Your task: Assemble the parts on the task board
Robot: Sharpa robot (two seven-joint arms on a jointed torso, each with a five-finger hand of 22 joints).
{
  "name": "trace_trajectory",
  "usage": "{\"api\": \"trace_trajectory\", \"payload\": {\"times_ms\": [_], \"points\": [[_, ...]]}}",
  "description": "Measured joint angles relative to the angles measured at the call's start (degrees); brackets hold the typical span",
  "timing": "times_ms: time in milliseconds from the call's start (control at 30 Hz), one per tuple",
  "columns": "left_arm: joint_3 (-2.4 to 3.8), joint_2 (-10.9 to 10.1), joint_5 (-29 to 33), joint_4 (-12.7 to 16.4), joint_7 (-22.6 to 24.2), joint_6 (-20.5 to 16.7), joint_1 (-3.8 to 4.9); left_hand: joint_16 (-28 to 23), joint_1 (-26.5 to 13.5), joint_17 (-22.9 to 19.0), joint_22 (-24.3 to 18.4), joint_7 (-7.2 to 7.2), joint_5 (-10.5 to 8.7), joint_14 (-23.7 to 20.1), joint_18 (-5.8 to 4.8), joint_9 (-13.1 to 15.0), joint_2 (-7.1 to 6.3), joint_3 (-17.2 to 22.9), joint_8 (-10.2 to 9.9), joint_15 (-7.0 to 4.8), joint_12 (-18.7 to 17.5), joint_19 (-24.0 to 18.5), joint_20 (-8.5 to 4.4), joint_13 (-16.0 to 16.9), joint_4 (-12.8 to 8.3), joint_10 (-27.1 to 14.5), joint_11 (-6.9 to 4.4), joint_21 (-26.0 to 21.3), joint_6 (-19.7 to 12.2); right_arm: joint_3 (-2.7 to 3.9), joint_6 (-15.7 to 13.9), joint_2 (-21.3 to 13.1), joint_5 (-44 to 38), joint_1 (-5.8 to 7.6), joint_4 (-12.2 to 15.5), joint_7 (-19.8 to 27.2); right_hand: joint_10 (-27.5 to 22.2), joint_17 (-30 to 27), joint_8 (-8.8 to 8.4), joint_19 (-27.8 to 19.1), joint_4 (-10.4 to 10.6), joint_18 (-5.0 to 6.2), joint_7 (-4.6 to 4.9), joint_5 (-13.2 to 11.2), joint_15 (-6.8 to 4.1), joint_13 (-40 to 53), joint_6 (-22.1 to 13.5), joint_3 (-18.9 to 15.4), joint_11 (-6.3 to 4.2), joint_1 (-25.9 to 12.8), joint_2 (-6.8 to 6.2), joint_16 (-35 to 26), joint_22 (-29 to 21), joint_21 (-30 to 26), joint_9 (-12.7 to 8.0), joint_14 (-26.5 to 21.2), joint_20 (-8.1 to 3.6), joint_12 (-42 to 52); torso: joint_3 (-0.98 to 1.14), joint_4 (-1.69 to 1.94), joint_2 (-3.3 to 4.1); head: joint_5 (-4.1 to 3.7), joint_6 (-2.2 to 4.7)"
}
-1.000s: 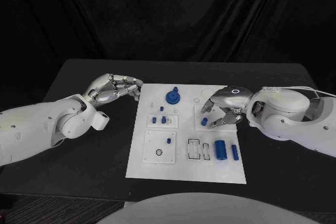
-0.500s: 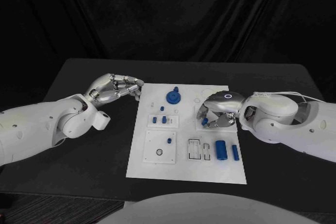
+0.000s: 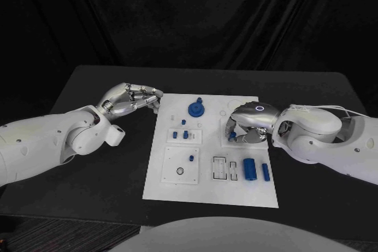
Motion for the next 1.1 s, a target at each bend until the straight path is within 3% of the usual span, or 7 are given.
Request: {"api": "trace_trajectory", "payload": {"times_ms": [133,333,567,800,1100], "points": [[0.00,0.0,0.0,0.0,-0.2,0.1,-0.01,0.0,0.3,-0.1,0.1,0.00,0.01,0.0,0.00,0.0,0.26,0.2,0.0,0.00,0.2,-0.2,0.21,-0.1,-0.2,0.0,0.00,-0.2,0.0,-0.05,-0.3,-1.1,0.1,1.58,1.9,0.0,0.3,-0.3,0.00,-0.1,-0.5,0.00,0.00,0.0,-0.21,0.0,0.0,0.8,0.31,0.1,0.08,-0.2,0.0,-0.2,0.3,-0.2,-0.05,-0.2,-0.03,-0.04,-0.07,-0.03,0.00],[0.00,0.3,0.0,-0.1,-0.5,0.4,-0.02,0.0,0.3,-0.2,0.3,0.00,0.55,-0.2,0.00,0.0,0.26,0.2,0.0,-0.21,0.2,-0.2,0.21,-0.2,-0.6,0.0,0.00,-0.2,0.0,0.03,-0.2,-2.4,1.1,5.19,5.0,-0.2,0.5,-0.5,0.00,-0.1,-0.6,0.00,0.00,0.0,-0.20,0.1,0.0,1.0,0.52,0.1,0.14,-0.5,0.0,-0.2,0.4,-0.2,-0.05,-0.5,-0.03,-0.11,-0.13,-0.12,0.00],[0.00,0.6,0.0,-0.4,-0.9,0.7,-0.02,0.0,0.3,-0.2,0.3,0.00,0.93,-0.4,0.00,0.0,0.26,0.5,0.0,-0.04,0.2,-0.2,0.21,-0.4,-0.8,0.0,0.00,-0.2,0.0,0.00,0.2,-1.2,3.4,6.66,6.9,-0.4,0.7,-0.5,-0.47,-0.1,-0.8,0.00,0.00,-0.6,-0.20,0.1,0.0,1.6,0.73,0.1,0.14,-0.9,0.0,-0.2,0.4,-0.2,-0.05,-0.6,-0.09,-0.11,-0.19,-0.05,0.00],[0.00,0.8,0.0,-0.7,-1.1,0.9,-0.05,0.0,0.5,-0.3,0.4,0.00,0.93,-0.4,0.00,0.0,0.48,0.6,0.0,-0.04,0.2,-0.2,0.21,-0.5,-0.9,0.0,0.00,-0.2,0.0,0.03,2.0,4.8,5.0,6.60,6.5,-0.3,0.7,0.4,-1.20,0.2,-1.1,0.00,0.20,-0.7,-0.41,0.1,-0.6,2.4,0.73,0.1,0.13,-0.4,0.0,1.3,0.4,0.0,-0.26,-1.1,-0.23,-0.07,-0.24,0.19,0.00],[0.00,1.2,0.0,-0.9,-1.3,1.3,-0.08,0.0,0.5,-0.3,0.4,0.00,0.93,-0.4,0.00,0.0,0.48,0.6,0.0,-0.04,0.2,-0.2,0.21,-0.5,-0.9,0.0,0.00,-0.2,0.0,0.01,3.3,14.0,3.6,2.43,2.9,0.7,0.9,1.4,-1.67,0.2,-1.4,-0.01,0.43,-0.9,-0.40,0.1,-0.9,2.7,0.93,0.3,-0.10,0.3,0.0,2.3,0.4,0.0,-0.25,-1.5,-0.15,0.03,-0.20,0.48,0.00]]}}
